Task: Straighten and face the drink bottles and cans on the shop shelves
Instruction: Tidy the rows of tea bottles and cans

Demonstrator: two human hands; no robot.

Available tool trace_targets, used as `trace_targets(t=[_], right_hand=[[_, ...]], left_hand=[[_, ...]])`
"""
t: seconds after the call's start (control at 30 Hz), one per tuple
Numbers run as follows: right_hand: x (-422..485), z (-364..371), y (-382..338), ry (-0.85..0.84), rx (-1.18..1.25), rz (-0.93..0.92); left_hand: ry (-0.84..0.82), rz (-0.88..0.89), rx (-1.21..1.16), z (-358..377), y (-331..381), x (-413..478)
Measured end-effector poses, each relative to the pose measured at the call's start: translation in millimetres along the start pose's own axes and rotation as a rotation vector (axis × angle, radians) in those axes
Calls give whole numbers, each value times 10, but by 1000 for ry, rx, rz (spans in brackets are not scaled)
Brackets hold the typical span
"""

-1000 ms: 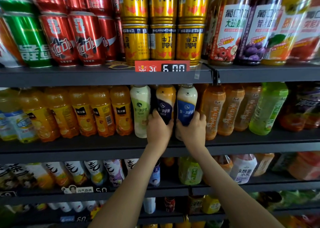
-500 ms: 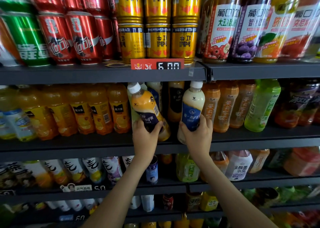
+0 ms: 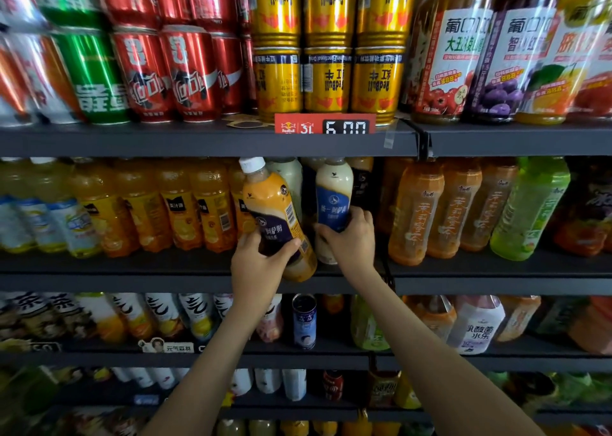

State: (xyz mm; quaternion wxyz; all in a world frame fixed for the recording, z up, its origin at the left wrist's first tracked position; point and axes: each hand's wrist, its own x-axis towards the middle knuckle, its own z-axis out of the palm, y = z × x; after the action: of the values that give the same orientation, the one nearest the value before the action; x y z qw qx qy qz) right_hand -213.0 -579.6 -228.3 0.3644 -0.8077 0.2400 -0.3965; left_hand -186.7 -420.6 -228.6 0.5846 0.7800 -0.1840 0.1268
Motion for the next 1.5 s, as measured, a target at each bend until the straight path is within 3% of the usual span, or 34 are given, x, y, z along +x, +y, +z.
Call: trace_targets(t=[0.27, 0.4, 0.53, 0.7, 0.9, 1.1, 1.37, 1.5], right_hand=[[150, 101, -75, -196, 12, -1], [-45, -269, -116, -138, 200, -5], [-262, -642, -136, -213, 378, -37], [-279, -761, 81, -150, 248, -48], [-196, -778, 237, 0, 82, -40], [-34, -632, 284, 5, -74, -70], [98, -448, 274, -68, -72, -39], [-231, -372, 322, 94, -12, -103]], left_hand=[[-63, -18, 33, -124, 46, 10], [-124, 61, 124, -23, 142, -66], [-169, 146, 188, 238, 297, -152], [-166, 233, 211, 627, 433, -236], [-145, 175, 289, 1015, 521, -210], [-155, 181, 322, 1200, 465, -131], [-250, 352, 192, 892, 133, -120], [-131, 362, 123, 545, -189, -199]])
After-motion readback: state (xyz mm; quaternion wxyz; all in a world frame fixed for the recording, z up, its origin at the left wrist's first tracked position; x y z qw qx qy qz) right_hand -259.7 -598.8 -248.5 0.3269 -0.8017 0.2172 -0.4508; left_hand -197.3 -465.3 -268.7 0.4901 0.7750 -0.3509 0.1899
